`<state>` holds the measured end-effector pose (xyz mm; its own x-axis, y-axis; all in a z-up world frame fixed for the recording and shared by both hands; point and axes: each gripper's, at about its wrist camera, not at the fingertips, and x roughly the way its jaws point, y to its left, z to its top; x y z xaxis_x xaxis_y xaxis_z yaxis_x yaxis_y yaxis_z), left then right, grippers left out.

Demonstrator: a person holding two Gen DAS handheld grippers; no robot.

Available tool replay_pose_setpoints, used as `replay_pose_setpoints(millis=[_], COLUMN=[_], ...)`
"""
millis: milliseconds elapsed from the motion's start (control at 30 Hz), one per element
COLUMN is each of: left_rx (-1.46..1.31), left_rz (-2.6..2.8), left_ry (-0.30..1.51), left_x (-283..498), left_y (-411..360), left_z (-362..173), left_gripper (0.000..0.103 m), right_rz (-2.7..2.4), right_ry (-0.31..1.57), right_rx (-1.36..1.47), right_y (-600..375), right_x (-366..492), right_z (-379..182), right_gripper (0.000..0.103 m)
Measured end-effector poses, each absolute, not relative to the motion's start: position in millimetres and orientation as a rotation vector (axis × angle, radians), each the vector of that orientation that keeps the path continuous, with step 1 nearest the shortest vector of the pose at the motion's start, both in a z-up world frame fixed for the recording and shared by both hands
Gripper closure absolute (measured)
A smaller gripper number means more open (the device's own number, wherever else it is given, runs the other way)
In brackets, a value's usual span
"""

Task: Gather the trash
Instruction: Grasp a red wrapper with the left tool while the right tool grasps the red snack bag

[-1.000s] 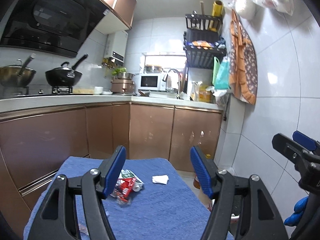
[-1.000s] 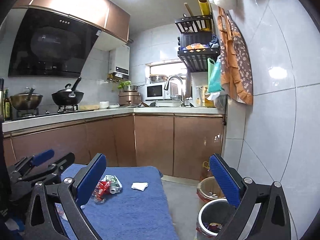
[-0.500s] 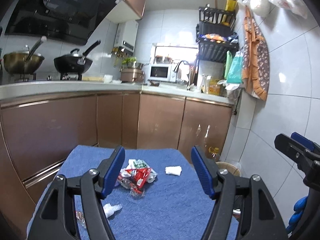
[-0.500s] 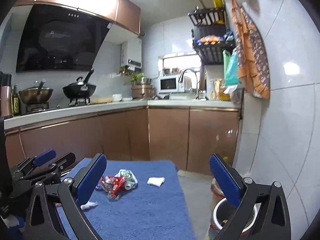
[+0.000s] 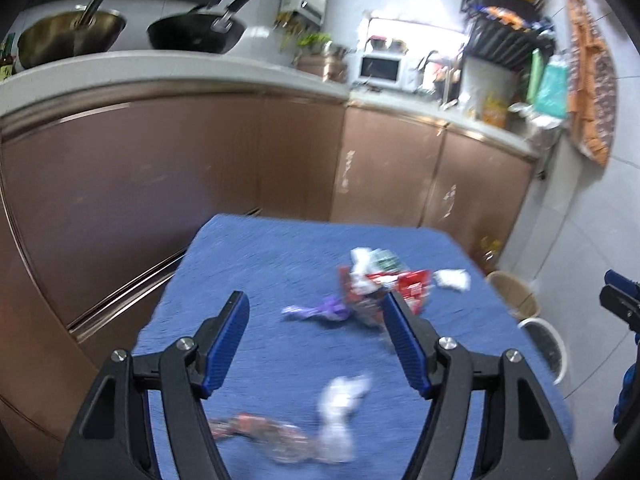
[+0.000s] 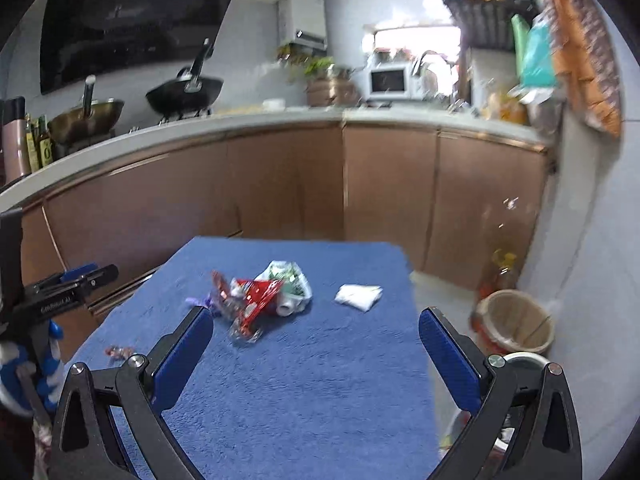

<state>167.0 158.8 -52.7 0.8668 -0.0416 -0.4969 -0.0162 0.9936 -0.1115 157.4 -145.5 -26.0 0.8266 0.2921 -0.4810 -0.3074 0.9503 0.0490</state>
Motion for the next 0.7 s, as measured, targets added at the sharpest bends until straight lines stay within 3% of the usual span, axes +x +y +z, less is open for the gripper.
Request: replay_pose_setpoints(millis=[67,333,700], left_rx=[-0.115,-0.149,-0.149], left_rz=[-0.026,-0.177,-0.242], left_ry=[0.551,0.72,0.871], left_x=[175,245,347], left_y=[167,158,128], left_z=[-62,-96,-134], left_gripper=[0.035,0.035,0.036], right_rz=[0.373,0.509,0.622], right_ry=[0.546,0.652,0.715], right_rx=[-0.028,-0.022,-0.053], right_y=[-137,-110,-67], right_x=[178,242,315], right_z=[-39,-73,-107], right_gripper=[0.0,0.025,0.033])
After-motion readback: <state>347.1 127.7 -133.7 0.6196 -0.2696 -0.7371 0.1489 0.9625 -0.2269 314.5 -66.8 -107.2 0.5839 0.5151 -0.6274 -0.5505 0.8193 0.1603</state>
